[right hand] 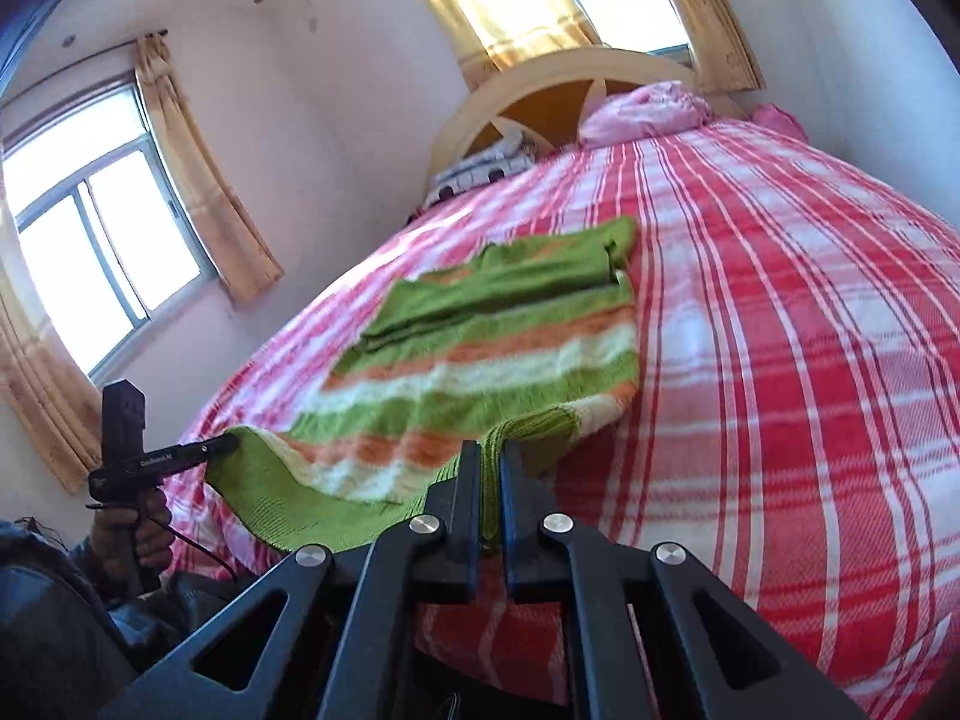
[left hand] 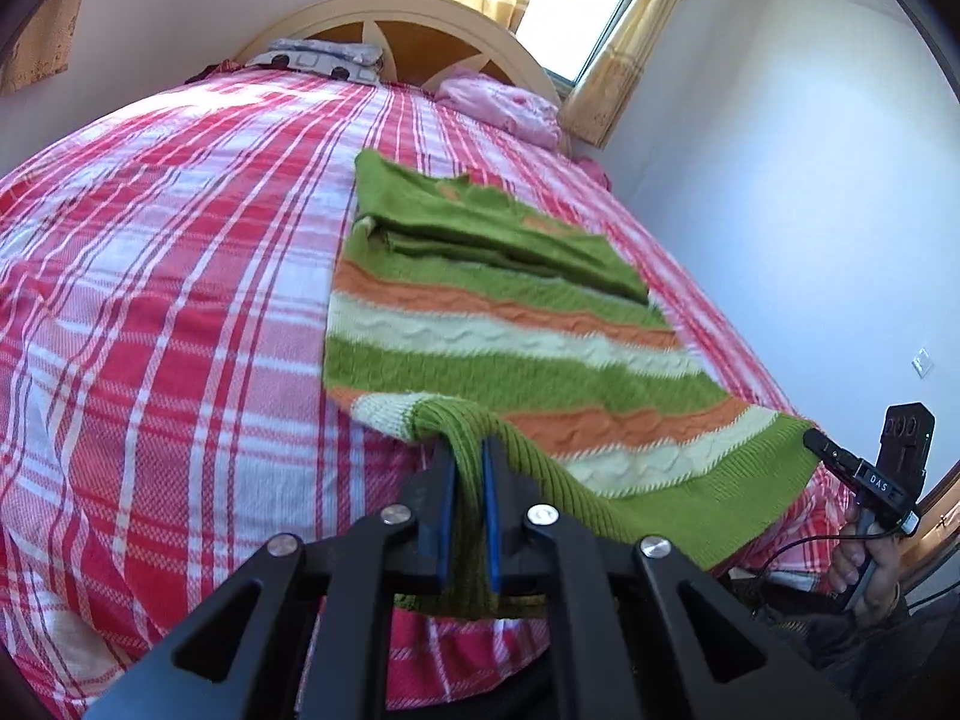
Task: Fold small clothes
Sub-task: 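Lift the held hem with both tools and fold it over toward the collar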
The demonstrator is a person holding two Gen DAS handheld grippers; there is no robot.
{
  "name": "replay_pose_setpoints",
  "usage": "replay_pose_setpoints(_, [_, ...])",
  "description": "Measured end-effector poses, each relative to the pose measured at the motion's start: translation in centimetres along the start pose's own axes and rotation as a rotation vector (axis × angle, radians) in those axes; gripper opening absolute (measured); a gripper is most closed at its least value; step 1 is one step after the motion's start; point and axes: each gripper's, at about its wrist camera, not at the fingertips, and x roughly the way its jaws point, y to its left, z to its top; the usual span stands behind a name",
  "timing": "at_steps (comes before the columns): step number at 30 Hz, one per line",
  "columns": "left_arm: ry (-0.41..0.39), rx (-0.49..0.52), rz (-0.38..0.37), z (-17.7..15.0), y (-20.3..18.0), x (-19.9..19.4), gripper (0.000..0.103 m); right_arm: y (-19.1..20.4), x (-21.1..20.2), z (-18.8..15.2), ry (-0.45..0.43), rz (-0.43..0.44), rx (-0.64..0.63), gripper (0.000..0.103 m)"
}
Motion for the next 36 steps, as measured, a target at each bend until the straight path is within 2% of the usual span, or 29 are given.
replay_pose_setpoints(10, [-0.094,0.009,-0.031,3.9,-0.8,0.0,0.009,-0.7,-0.1,4.0,-0.085,0.033,0.005,0.005])
replay_pose_setpoints(14, [-0.145,0.007,-0.019,5.7,-0.6,0.1,0.009,-0.9,0.0,6.0,-0.124,0.05,0.007,0.005])
replay_pose_setpoints(22, [-0.194,-0.055,-0.026,8.6,0.4,0.9,0.009,-1.6,1.1,10.4,-0.185,0.095,0.032,0.005])
replay_pose_setpoints(36, [-0.24,-0.041,-0.03,14.8,0.4,3.8,0.009,-2.6,5.2,16.1,-0.186,0.087,0.034,0.005])
